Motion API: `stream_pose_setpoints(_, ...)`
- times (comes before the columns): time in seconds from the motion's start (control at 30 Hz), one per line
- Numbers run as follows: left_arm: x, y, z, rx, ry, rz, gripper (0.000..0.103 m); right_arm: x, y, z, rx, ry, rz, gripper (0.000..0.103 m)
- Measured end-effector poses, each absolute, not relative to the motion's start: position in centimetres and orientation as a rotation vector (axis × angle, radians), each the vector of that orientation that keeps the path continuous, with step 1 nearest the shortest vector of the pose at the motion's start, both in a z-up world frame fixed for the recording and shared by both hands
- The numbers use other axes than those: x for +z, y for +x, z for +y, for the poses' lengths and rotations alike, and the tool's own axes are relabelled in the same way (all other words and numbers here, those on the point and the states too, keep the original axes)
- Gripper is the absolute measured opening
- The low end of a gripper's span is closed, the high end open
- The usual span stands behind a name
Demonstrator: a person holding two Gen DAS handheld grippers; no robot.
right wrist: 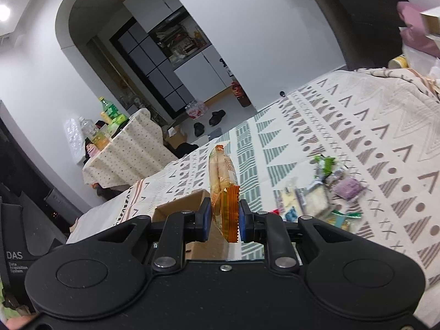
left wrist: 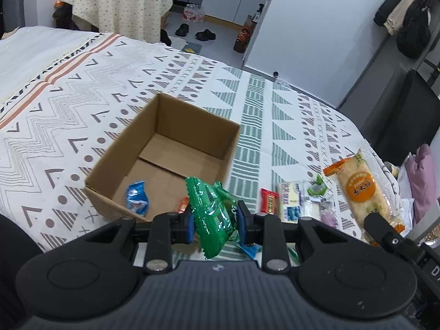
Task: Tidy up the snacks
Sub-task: 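Carry the green packet and bread roll into the box and release both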
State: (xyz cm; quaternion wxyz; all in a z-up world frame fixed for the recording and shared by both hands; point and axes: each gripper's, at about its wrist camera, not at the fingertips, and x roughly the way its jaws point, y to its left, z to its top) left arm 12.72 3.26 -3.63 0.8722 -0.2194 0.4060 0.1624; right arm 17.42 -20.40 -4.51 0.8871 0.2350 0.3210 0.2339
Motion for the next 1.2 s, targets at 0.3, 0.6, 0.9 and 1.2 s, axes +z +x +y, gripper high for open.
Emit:
stream_pose_setpoints(0.3,-4.9,13.3,7.2,0.358,-0.508,0.877,0.028,-3.8,17.8,-16.9,0.515,0.443,0.67,0.019)
stream_pose_setpoints(0.6,-6.7,14.0,10.1,0.345,-0.561,0.903,0.028,-4.4,18.1,-13.6,0.543,0.407,0.694,0.019)
stream_pose_setpoints(0.9,-7.8,15.1,13.0,0.347,-0.587,0.885,0.032,-4.9,19.3,-10.3,0.556,0.383,0.717,0.019)
stream_pose_setpoints(1.2,-7.4,14.9,14.1,0.346,-0.596,0.892,0.064,-5.8,19.9,-7.6,0.612,0.405,0.736,0.026)
